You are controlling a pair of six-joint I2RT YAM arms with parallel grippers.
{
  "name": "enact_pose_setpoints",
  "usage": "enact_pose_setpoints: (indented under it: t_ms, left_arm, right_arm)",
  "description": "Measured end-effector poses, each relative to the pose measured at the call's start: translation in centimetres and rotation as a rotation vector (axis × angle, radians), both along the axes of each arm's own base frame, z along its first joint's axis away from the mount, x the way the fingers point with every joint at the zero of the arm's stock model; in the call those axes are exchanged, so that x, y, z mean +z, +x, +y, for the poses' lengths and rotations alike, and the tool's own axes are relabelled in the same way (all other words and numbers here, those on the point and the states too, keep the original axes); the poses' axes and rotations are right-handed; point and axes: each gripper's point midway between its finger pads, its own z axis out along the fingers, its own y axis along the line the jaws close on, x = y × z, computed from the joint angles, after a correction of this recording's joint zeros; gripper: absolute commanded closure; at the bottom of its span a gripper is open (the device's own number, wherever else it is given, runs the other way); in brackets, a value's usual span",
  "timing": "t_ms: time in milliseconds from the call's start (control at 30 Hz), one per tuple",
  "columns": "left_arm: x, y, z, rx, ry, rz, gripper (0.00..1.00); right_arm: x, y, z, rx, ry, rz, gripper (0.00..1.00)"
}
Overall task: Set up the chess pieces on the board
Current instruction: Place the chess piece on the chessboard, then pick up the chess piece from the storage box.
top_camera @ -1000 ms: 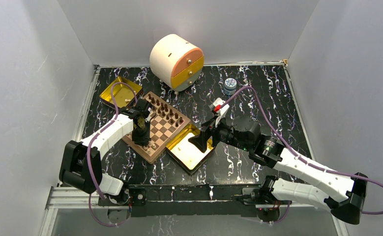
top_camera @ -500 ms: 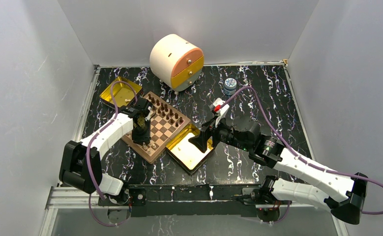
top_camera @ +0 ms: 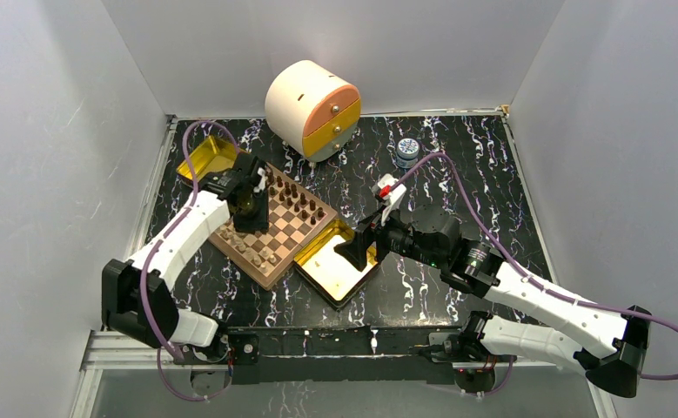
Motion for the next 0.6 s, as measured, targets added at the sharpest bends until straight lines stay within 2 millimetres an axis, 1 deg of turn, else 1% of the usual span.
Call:
enact_pose_setpoints:
  t_ms: [133, 200, 267, 300, 367, 433, 533, 600]
  left_arm:
    - [3.7, 2.8, -0.3, 0.002, -0.016, -0.14, 0.74]
    - [5.2, 4.3, 0.2, 0.01, -0.001, -0.206, 0.74]
    - [6.1, 5.6, 1.1, 0.03, 0.014, -0.241, 0.74]
    - [6.6, 6.6, 1.5, 0.043, 0.015, -0.26, 0.74]
    - [7.0, 8.6, 3.6, 0.105, 0.022, -0.278, 0.74]
    - [7.0, 10.7, 5.4, 0.156, 0.029, -0.289, 0.75]
    - [6.2, 13.9, 8.2, 0.223, 0.032, -0.291, 0.76]
    - [5.3, 15.6, 9.5, 0.252, 0.025, -0.285, 0.76]
  right_arm:
    - [-0.2, 0.0, -0.1, -0.007, -0.003, 0.014, 0.01]
    - [-0.4, 0.1, -0.2, -0.021, -0.008, 0.025, 0.01]
    - [-0.7, 0.2, -0.4, -0.037, -0.017, 0.039, 0.01]
    - [-0.9, 0.2, -0.6, -0.042, -0.023, 0.046, 0.01]
    - [-1.2, 0.2, -0.8, -0.051, -0.036, 0.057, 0.01]
    - [-1.4, 0.2, -0.9, -0.057, -0.04, 0.065, 0.01]
    - [-1.4, 0.2, -0.9, -0.062, -0.039, 0.071, 0.01]
    - [-1.3, 0.2, -0.9, -0.064, -0.039, 0.072, 0.01]
